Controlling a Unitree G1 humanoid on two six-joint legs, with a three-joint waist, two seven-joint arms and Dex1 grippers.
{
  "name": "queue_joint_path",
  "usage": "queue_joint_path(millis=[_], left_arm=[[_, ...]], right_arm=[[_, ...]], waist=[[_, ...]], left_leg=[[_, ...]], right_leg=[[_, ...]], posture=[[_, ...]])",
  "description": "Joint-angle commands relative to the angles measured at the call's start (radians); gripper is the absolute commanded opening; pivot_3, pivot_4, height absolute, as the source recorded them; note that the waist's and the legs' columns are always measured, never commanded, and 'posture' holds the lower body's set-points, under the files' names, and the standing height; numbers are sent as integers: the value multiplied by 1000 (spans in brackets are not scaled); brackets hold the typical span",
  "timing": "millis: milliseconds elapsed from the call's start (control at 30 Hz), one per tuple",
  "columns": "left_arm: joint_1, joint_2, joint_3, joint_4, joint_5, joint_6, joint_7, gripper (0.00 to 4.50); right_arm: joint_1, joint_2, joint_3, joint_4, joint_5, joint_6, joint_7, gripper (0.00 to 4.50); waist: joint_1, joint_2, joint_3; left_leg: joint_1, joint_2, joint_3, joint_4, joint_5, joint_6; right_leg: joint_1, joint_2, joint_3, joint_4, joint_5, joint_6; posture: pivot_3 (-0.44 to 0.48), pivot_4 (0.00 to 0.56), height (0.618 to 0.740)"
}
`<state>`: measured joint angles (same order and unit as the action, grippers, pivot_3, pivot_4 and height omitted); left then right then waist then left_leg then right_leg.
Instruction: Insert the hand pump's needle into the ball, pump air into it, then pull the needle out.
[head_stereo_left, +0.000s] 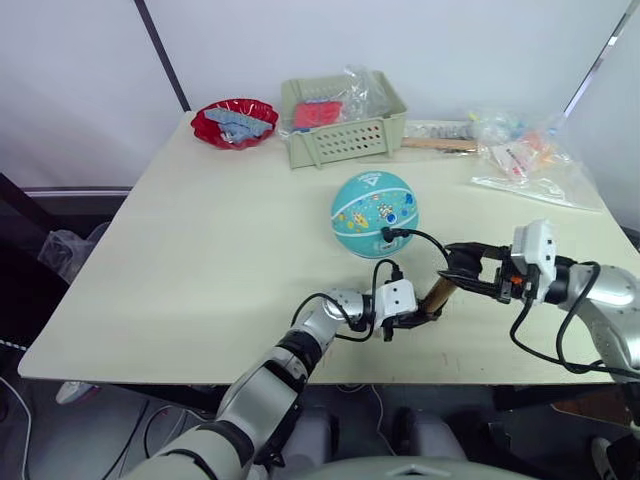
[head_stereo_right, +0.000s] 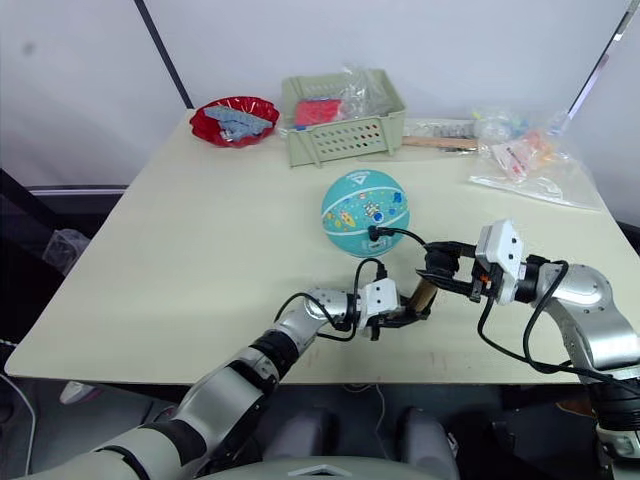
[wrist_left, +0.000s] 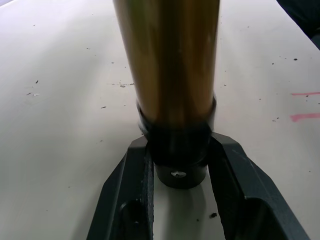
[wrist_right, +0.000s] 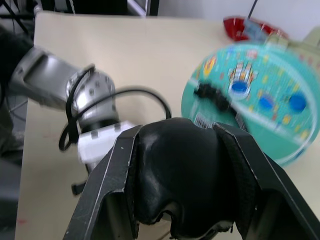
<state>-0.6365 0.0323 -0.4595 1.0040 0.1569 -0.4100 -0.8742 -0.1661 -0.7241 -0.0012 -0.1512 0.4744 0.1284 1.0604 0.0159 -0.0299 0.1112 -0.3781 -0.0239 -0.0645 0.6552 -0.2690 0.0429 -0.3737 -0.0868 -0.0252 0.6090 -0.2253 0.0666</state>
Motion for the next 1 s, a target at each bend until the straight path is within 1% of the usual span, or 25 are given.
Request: queue_joint_path(millis=[33,167,267,333,433,667,800,867,1000], left_arm=[[58,45,-41,116,83,78,-8,1068],[57,48,-45,121,89,75,-8,1068],[54,47,-44,125,89,73,-6,1068],[53,47,-43,128,89,72,-6,1068],[54,46,-45,132,92,68,-9,1068],[57,41,-46,139,96,64,-12,1068],[54,40,-50,139,101,59,-12,1068],[55,38,-48,138,100,60,-11,1068],[59,36,-49,135,100,61,-10,1068]], right_arm=[[-1,-11,-24,1,12,39,12,1627],[-52,-48,-70,-69,76,90,32,1627],[-116,-101,-134,-128,164,191,23,1627],[-157,-116,-176,-152,240,273,-4,1627],[-205,-159,-214,-179,292,349,-1,1627],[-311,-243,-271,-189,351,447,4,1627],[-418,-282,-316,-174,436,525,-18,1627],[-415,-298,-299,-180,409,524,2,1627],[-285,-278,-218,-205,304,462,33,1627]], waist=[[0,0,0],[0,6,7],[3,12,11],[4,13,13],[5,12,15],[3,13,18],[3,15,21],[3,14,22],[5,12,21]], left_leg=[[0,0,0,0,0,0],[-1,0,0,0,0,0],[-3,-1,0,0,0,0],[-4,-1,0,0,0,0],[-5,-1,0,0,0,0],[-5,-1,0,0,0,0],[-6,-2,1,0,0,0],[-6,-1,0,0,0,0],[-7,-1,0,0,0,0]], right_leg=[[0,0,0,0,0,0],[0,-1,0,0,0,0],[-3,-1,0,0,0,0],[-3,-1,-1,0,1,0],[-4,-1,-1,-1,1,0],[-4,-3,-1,-1,0,0],[-5,-3,0,-1,1,1],[-5,-3,-1,-1,1,0],[-5,-3,-1,-1,1,1]], posture=[[0,150,740],[0,150,740],[0,150,740],[0,150,740],[0,150,740],[0,150,740],[0,150,740],[0,150,740],[0,150,740]])
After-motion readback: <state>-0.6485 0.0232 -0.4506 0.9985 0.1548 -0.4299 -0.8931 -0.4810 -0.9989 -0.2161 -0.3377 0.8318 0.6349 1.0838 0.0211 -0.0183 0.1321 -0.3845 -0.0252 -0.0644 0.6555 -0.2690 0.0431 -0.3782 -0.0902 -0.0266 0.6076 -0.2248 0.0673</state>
